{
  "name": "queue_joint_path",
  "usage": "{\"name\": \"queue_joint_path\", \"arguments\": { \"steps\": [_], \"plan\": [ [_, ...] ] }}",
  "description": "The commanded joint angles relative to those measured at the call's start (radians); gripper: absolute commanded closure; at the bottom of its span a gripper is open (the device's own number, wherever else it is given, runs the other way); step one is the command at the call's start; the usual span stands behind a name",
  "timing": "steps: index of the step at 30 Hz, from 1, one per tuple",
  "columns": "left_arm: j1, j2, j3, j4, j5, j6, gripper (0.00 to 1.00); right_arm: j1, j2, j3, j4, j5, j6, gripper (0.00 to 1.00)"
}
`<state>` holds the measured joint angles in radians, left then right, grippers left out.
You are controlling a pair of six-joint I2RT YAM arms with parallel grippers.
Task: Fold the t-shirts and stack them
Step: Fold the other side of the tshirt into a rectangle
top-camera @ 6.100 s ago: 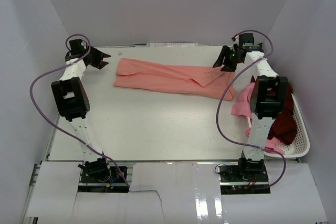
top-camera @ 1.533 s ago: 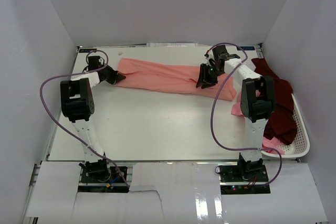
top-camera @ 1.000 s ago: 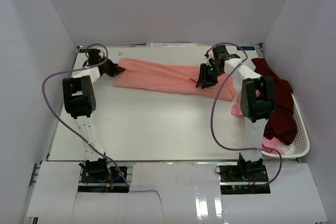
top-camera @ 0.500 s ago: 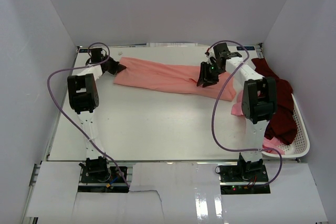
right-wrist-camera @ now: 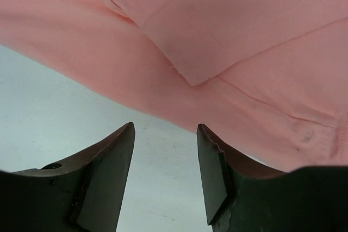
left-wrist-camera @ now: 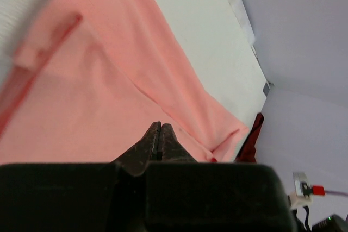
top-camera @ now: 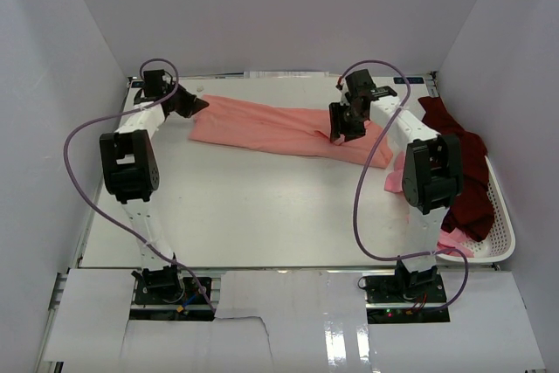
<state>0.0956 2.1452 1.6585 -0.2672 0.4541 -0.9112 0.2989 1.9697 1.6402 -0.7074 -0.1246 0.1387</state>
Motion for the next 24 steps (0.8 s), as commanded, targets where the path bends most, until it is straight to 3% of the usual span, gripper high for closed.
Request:
{"name": "queue_joint_path", "arguments": {
  "steps": [1, 11, 24],
  "plan": [
    [-0.074, -0.154, -0.092, -0.007, 0.054, 0.032, 0.98, 0.039, -0.011, -0.028, 0.002, 0.186, -0.043, 0.44],
    [-0.260, -0.182, -0.273, 0.115, 0.107, 0.008, 0.98, 0.086, 0.001, -0.108, 0.101, 0.393, -0.062, 0.43],
    [-0.364, 0.025, -0.137, 0.201, 0.115, -0.061, 0.98, 0.098, 0.084, -0.027, 0.129, 0.378, -0.060, 0.44]
  ]
}}
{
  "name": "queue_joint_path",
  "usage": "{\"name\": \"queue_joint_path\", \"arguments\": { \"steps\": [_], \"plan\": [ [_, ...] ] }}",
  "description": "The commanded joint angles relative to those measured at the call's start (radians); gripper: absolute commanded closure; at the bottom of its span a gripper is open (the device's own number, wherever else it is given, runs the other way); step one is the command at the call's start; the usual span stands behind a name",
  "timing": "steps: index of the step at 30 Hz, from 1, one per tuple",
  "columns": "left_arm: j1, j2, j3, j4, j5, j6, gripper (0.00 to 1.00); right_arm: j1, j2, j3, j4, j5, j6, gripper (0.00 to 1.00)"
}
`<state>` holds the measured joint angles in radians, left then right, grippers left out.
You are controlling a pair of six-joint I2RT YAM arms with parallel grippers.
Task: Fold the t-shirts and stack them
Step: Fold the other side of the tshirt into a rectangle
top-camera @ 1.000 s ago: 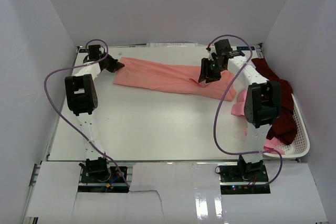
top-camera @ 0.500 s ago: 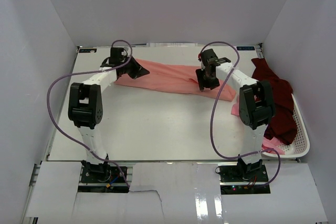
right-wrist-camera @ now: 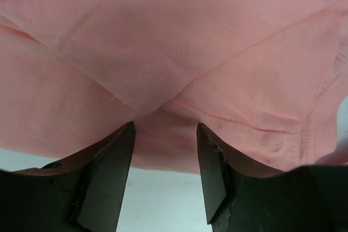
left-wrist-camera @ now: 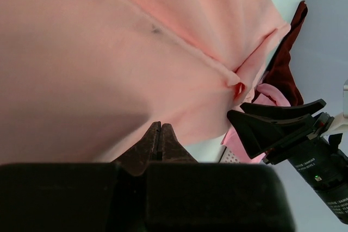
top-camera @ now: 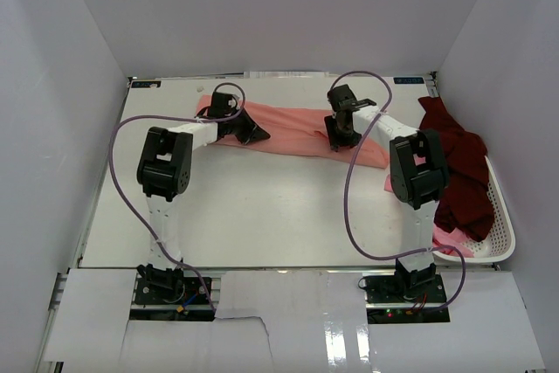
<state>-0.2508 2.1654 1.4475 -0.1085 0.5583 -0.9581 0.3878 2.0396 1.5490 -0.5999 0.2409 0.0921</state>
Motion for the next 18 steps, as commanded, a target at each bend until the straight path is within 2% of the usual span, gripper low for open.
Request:
{"name": "queue_joint_path", "arguments": {
  "steps": [1, 9, 15, 18],
  "plan": [
    [-0.024, 0.017, 0.086, 0.041, 0.009, -0.016, 0.98, 0.011, 0.031, 0.074, 0.012, 0.006, -0.014, 0.44],
    [-0.025, 0.074, 0.168, -0.006, -0.006, 0.010, 0.98, 0.026, 0.063, 0.129, 0.012, 0.011, -0.020, 0.45],
    [-0.024, 0.057, 0.123, -0.007, -0.008, 0.021, 0.98, 0.028, 0.099, 0.148, 0.012, 0.031, -0.023, 0.45],
    [-0.024, 0.040, 0.088, 0.003, -0.005, 0.021, 0.98, 0.028, 0.105, 0.141, 0.017, 0.046, -0.023, 0.48]
  ]
}}
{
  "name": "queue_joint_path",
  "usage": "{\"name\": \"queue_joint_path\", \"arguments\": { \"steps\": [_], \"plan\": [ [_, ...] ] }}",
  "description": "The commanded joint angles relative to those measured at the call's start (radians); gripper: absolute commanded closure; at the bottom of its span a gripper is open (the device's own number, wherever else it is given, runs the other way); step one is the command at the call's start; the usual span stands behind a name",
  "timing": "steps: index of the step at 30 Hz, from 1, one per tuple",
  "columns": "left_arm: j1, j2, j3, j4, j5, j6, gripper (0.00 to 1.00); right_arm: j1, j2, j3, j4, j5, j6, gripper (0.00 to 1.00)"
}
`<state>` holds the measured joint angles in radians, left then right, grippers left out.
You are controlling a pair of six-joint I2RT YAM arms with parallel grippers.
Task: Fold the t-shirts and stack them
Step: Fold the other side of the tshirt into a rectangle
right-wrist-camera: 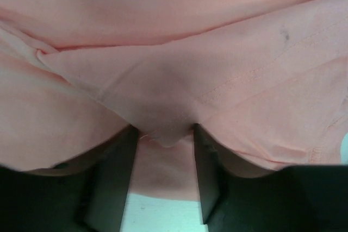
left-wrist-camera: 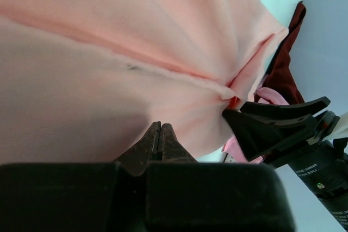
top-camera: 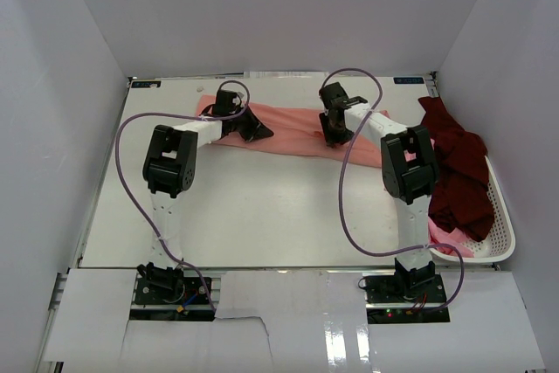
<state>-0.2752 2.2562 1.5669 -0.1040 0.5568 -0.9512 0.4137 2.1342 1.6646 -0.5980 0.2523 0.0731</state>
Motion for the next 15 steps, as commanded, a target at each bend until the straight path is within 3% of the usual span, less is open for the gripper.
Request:
{"name": "queue_joint_path", "arguments": {
  "steps": [1, 4, 6, 10, 15],
  "plan": [
    [0.002, -0.055, -0.039, 0.000, -0.001, 0.015, 0.98, 0.002, 0.012, 0.026, 0.015, 0.038, -0.004, 0.58],
    [0.002, -0.067, -0.060, 0.001, -0.001, 0.020, 0.98, 0.002, 0.015, 0.026, 0.012, 0.047, -0.001, 0.80],
    [0.002, -0.075, -0.071, 0.001, -0.003, 0.022, 0.98, 0.004, 0.009, 0.024, 0.014, 0.051, -0.001, 0.79],
    [0.002, -0.080, -0.082, 0.001, 0.002, 0.025, 0.98, 0.004, -0.002, 0.030, 0.010, 0.065, -0.009, 0.67],
    [0.002, -0.083, -0.099, 0.003, 0.005, 0.026, 0.98, 0.005, 0.001, 0.063, -0.002, 0.090, -0.027, 0.66]
  ]
}}
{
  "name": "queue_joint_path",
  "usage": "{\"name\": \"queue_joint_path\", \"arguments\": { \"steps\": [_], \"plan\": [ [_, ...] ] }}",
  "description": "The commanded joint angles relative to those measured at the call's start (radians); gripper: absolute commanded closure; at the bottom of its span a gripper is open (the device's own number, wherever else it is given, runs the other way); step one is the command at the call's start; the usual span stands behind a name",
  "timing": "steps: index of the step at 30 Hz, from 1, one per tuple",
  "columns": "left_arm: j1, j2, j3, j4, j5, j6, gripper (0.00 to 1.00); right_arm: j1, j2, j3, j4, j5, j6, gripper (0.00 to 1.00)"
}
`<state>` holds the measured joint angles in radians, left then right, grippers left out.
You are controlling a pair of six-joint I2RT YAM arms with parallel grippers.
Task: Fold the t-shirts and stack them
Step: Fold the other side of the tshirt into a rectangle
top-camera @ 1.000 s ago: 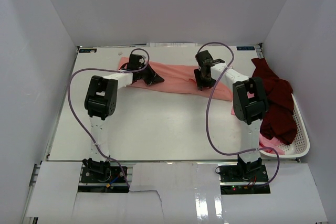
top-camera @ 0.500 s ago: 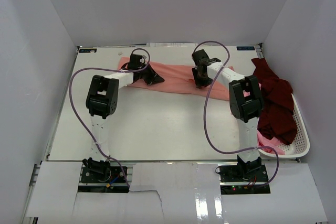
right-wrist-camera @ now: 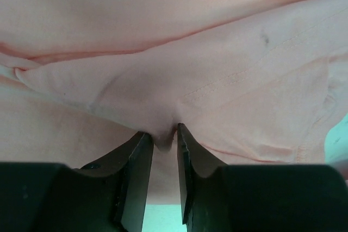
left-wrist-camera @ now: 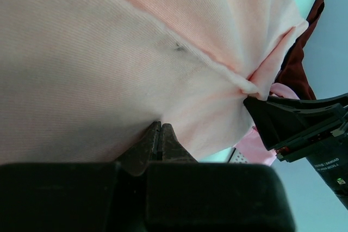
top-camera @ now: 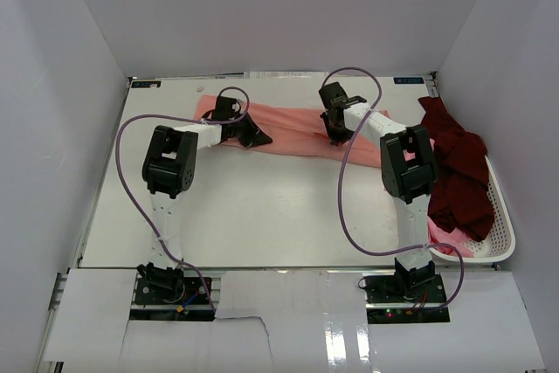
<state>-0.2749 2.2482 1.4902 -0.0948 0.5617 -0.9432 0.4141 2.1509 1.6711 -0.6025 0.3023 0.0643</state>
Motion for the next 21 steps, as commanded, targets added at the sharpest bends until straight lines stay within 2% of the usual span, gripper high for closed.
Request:
{"name": "queue_joint_path", "arguments": {
  "steps": [1, 7, 9, 13, 21],
  "plan": [
    [0.002, -0.076, -0.028, -0.006, -0.002, 0.020, 0.98, 0.005, -0.011, 0.074, 0.001, 0.043, -0.021, 0.71],
    [0.002, -0.085, -0.054, -0.006, -0.002, 0.029, 0.98, 0.005, 0.029, 0.141, -0.025, 0.058, -0.029, 0.83],
    [0.002, -0.088, -0.065, -0.006, -0.003, 0.032, 0.98, 0.005, 0.038, 0.164, -0.031, 0.060, -0.031, 0.83],
    [0.000, -0.087, -0.073, -0.005, -0.002, 0.032, 0.98, 0.005, 0.056, 0.208, -0.033, 0.060, -0.043, 0.76],
    [0.002, -0.091, -0.088, -0.005, 0.000, 0.038, 0.98, 0.005, 0.142, 0.332, 0.001, 0.069, -0.057, 0.76]
  ]
}}
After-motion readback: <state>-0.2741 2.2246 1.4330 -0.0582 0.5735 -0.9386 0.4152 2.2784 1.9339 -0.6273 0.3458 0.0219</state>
